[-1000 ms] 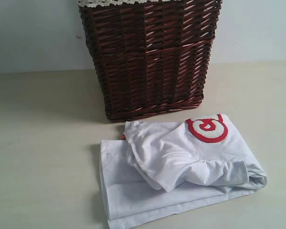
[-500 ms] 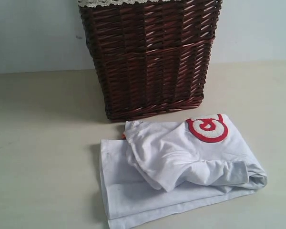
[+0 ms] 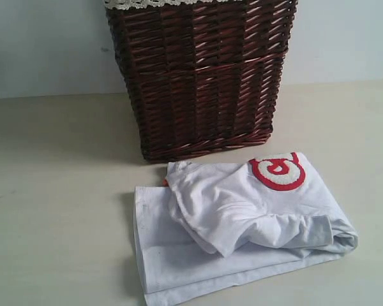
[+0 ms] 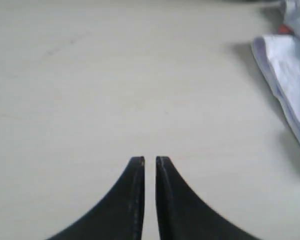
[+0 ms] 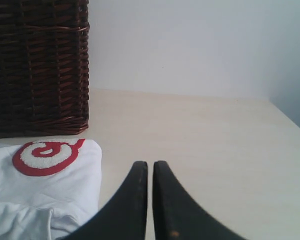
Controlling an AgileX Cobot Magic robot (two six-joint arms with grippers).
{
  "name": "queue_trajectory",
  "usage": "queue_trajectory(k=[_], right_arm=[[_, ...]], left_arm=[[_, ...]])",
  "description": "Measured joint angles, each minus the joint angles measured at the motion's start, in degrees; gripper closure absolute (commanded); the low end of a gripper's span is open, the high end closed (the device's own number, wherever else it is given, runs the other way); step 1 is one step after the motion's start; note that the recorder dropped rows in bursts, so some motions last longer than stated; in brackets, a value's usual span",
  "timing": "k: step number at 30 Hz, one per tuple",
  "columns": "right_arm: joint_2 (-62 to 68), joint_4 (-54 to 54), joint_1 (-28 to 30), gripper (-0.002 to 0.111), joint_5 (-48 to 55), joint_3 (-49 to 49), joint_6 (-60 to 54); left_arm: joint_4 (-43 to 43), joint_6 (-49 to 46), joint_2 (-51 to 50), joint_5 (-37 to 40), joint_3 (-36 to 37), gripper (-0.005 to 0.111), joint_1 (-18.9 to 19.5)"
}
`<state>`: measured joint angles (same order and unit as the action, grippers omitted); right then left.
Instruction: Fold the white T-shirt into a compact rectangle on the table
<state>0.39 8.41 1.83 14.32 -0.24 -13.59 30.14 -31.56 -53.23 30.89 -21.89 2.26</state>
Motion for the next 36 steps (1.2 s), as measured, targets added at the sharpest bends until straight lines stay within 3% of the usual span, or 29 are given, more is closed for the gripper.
queue_trajectory(k=[7, 11, 14, 23, 26, 31, 33, 36], right_arm=[[0.0, 0.0, 0.0, 0.102, 0.0, 0.0, 0.0], [0.0, 0.0, 0.0, 0.102, 0.0, 0.0, 0.0], [0.0, 0.0, 0.0, 0.102, 0.0, 0.0, 0.0], [0.0, 0.2, 0.0, 0.102, 0.1, 0.0, 0.0], [0.0, 0.5, 0.0, 0.102, 0.1, 0.0, 0.0], [0.0, 0.6, 0.0, 0.102, 0.1, 0.0, 0.0], [0.0, 0.6, 0.0, 0.102, 0.1, 0.0, 0.0], [0.0, 0.6, 0.0, 0.102, 0.1, 0.0, 0.0]], left_arm=[[2.2, -10.0, -17.1, 20.7, -15.0, 0.096, 0.0], [9.3, -22.7, -19.8, 22.5, -17.9, 0.096, 0.0], [11.7, -26.7, -19.9, 22.7, -18.2, 0.096, 0.0], [13.6, -28.5, -25.1, 24.7, -18.3, 0.094, 0.0], [21.7, -32.7, -28.0, 25.2, -18.3, 0.079, 0.0], [43.4, -59.5, -33.5, 27.9, -18.3, 0.023, -4.2], [49.6, -73.7, -35.4, 28.3, -18.3, 0.019, -7.1], [51.0, -84.0, -37.8, 26.6, -19.6, 0.024, -11.5]])
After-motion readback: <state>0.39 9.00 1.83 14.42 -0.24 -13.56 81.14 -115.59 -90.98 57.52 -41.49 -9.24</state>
